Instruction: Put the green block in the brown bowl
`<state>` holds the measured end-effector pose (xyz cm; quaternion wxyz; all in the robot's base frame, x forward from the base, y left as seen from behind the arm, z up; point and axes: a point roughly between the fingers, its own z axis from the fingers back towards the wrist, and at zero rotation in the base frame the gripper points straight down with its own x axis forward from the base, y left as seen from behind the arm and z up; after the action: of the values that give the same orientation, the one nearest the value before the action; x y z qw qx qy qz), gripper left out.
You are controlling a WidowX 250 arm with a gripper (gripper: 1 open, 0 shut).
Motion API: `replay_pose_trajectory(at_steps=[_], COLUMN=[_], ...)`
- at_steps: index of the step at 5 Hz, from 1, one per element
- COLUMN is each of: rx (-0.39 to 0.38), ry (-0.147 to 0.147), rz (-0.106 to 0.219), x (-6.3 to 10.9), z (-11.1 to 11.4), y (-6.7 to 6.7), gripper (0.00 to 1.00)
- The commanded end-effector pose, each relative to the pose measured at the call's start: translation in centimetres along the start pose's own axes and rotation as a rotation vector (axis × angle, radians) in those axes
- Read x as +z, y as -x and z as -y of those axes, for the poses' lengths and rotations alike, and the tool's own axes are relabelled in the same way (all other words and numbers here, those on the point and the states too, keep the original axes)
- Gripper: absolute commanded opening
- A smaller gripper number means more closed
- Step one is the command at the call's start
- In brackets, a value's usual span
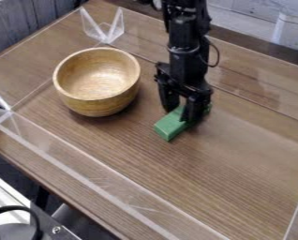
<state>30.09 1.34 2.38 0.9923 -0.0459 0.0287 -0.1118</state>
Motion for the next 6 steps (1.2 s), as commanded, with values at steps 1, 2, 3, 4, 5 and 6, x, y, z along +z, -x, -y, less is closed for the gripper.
replay_pose_trajectory(at_steps=[1,2,3,4,5,6], rx=[-0.002,0.008,0.016,0.035,0.063,0.101], ry=[-0.012,-0.017,-0.020,-0.036,-0.045,-0.054], rz=[0.044,0.066,0.087,0.137,0.178,0.206], x=[1.2,2.7,4.2,7.4,10.4,12.7], z=[-0.1,-0.2,-0.3,-0.6,-1.8,-3.9], y=[-0.7,-0.5,-0.3,-0.2,0.1,0.3], gripper=[0.00,0.00,0.00,0.00,0.00,0.00])
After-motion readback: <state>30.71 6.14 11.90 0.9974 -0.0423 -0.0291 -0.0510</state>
